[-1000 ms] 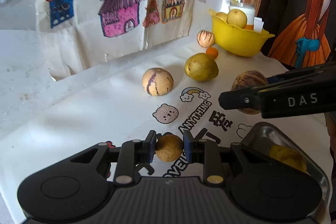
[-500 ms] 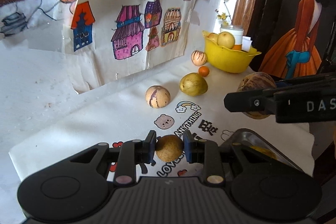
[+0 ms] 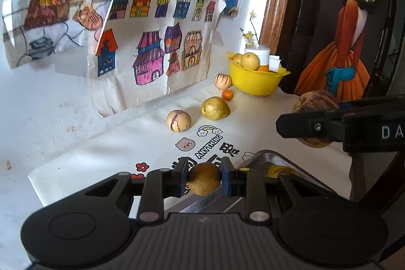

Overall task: Organize fruits
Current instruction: 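Carry the brown fruit in the left tool while the right tool carries the striped melon to the tray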

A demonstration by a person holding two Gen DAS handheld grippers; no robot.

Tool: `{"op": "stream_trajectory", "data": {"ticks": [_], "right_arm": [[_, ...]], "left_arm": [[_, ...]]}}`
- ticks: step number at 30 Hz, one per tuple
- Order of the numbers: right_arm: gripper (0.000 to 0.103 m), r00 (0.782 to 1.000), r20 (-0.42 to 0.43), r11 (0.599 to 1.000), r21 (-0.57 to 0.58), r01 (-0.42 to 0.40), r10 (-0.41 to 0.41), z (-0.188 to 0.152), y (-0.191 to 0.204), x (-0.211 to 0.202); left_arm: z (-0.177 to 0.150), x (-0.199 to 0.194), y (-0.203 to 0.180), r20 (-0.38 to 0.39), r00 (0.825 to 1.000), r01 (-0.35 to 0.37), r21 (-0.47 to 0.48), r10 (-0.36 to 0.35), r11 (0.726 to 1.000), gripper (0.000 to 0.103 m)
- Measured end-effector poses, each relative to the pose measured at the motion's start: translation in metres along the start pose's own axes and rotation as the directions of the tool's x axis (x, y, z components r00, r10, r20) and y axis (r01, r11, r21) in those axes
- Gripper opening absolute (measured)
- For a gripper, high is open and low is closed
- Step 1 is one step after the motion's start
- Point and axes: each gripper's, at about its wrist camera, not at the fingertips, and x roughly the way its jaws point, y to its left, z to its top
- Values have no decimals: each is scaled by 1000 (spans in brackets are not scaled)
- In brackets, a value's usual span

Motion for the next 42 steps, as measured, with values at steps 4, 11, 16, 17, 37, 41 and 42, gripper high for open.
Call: {"op": "stream_trajectory", "data": {"ticks": [4, 11, 16, 17, 37, 41, 42], "right_arm": [[52, 1000, 20, 1000, 4, 2, -2, -6, 10, -18], [52, 999, 49, 1000, 11, 9, -10, -18, 19, -46], [52, 998, 60, 1000, 25, 17, -19, -26, 19, -60], [52, 998, 61, 999, 28, 19, -20, -28, 19, -61], [52, 999, -41, 995, 99, 3, 1, -51, -2, -9], [52, 998, -68, 994, 113, -1, 9, -54, -7, 9], [52, 997, -75, 993, 115, -1, 10, -55, -8, 13]], "left_arm": [[-2, -17, -5, 21, 1000, 3, 12, -3, 1000, 29], [-6, -40, -12, 44, 999, 7, 27, -8, 1000, 29], [-11, -49, -12, 47, 999, 4, 25, -5, 1000, 29], [-12, -49, -11, 45, 999, 2, 22, -3, 1000, 29], [-34, -2, 4, -63, 998, -22, -6, 21, 1000, 29], [-37, 10, 7, -88, 996, -22, -5, 22, 1000, 29], [-39, 13, 7, -94, 995, -22, -5, 21, 1000, 29]]}}
